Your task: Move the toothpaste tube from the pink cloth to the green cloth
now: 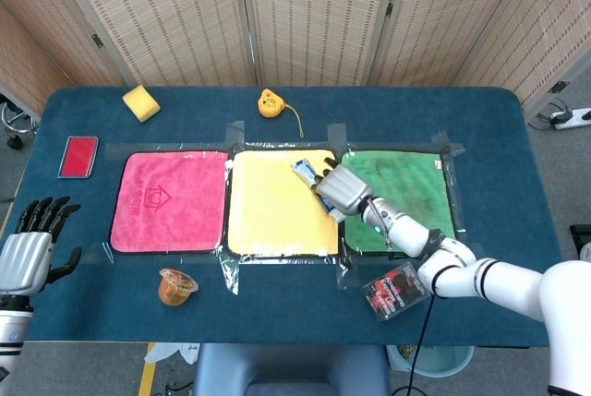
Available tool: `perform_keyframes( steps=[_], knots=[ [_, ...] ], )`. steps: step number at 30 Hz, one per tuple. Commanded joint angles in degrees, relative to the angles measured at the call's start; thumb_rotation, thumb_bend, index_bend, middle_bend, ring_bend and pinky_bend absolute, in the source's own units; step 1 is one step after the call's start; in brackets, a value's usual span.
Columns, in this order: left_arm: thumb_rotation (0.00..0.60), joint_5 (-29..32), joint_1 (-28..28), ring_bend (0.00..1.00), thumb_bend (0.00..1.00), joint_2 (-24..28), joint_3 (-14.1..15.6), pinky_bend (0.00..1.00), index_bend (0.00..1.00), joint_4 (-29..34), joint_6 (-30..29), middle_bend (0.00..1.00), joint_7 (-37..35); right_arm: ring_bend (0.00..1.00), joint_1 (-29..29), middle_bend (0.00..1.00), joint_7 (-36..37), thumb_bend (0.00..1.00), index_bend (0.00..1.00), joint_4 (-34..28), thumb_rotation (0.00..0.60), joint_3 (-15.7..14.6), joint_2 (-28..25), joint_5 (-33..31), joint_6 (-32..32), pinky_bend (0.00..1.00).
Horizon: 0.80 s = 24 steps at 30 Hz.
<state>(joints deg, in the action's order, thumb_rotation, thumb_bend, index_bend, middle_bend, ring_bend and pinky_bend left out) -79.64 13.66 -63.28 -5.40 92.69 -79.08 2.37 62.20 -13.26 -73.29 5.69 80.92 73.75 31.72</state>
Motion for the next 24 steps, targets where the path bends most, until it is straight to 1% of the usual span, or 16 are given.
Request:
perform_keyframes(
  steps=[1, 7, 13, 18, 24],
  knots=[
    [0.600, 0.05, -0.26, 0.07, 0.44, 0.15, 0.09, 0.00, 0.19, 0.05, -0.15, 0.12, 0.08, 0.27, 1.74, 0.26, -0.67, 0.54, 0.35, 2.39, 0.600, 0.50, 2.76, -0.69, -1.68, 0.10],
    [0.600, 0.62, -1.00, 0.07, 0.44, 0.58, 0.17, 0.00, 0.19, 0.13, -0.29, 0.12, -0.30, 0.24, 5.16, 0.25, -3.16, 0.54, 0.34, 8.58, 0.600, 0.97, 8.86, -3.71, -5.37, 0.09],
    [0.600, 0.76, -1.45, 0.07, 0.44, 0.63, 0.38, 0.00, 0.19, -0.11, -0.20, 0.12, -0.30, 0.24, 7.07, 0.26, -5.68, 0.55, 0.34, 13.51, 0.600, 0.33, 12.48, -6.72, -7.65, 0.09],
    [0.600, 0.88, -1.71, 0.07, 0.44, 0.58, 0.33, 0.00, 0.19, -0.53, -0.19, 0.12, -0.83, 0.24, 7.16, 0.29, -7.42, 0.55, 0.34, 14.66, 0.600, -0.74, 12.42, -9.08, -8.15, 0.09],
    [0.600, 0.58, -1.63, 0.07, 0.44, 0.34, 0.33, 0.00, 0.19, -0.80, 0.16, 0.12, -1.09, 0.24, 5.74, 0.30, -9.15, 0.55, 0.34, 11.77, 0.600, -3.12, 9.04, -10.06, -7.09, 0.09]
  ],
)
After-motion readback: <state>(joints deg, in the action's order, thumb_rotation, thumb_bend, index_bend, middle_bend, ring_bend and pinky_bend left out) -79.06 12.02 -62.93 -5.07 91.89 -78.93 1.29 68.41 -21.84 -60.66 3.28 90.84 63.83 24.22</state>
